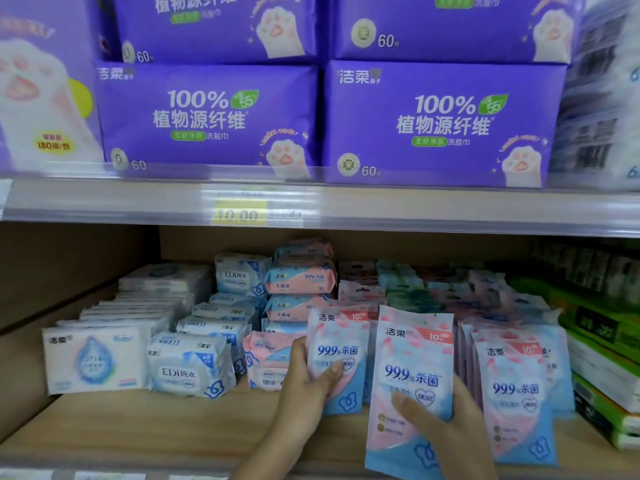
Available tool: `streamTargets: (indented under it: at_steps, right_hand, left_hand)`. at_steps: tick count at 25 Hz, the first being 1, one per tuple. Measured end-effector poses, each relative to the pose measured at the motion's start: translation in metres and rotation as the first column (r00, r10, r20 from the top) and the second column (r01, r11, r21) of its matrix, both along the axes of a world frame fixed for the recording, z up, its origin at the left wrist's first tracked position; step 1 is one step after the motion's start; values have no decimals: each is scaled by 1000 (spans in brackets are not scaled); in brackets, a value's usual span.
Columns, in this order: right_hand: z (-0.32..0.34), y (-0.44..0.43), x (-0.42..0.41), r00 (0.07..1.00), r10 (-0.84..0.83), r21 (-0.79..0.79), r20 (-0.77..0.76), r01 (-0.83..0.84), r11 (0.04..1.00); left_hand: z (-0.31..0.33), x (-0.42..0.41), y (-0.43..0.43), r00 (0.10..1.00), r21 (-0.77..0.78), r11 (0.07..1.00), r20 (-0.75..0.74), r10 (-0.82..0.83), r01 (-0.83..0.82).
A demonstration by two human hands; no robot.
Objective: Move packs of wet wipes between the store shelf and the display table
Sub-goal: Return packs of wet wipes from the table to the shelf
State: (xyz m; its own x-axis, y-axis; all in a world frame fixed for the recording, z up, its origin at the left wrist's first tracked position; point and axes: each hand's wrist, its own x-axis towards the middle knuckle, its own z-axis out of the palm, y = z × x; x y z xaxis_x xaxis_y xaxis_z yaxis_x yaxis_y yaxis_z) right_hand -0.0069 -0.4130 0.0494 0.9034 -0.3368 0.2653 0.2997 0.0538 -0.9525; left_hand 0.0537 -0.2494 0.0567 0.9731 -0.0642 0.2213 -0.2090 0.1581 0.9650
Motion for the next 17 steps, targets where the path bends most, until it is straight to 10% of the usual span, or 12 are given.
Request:
streamTargets:
  at_steps: [11, 17]
  right_hand:
    - [-2, 14, 21, 997, 63, 85, 41, -67, 994]
    - [-7, 16, 26, 996, 60, -2, 70, -60, 998]
  left_hand:
    - [-27, 16, -9, 974, 284, 940, 177, 140, -186]
    - [-14, 11, -9, 865, 679, 542, 447, 228, -495]
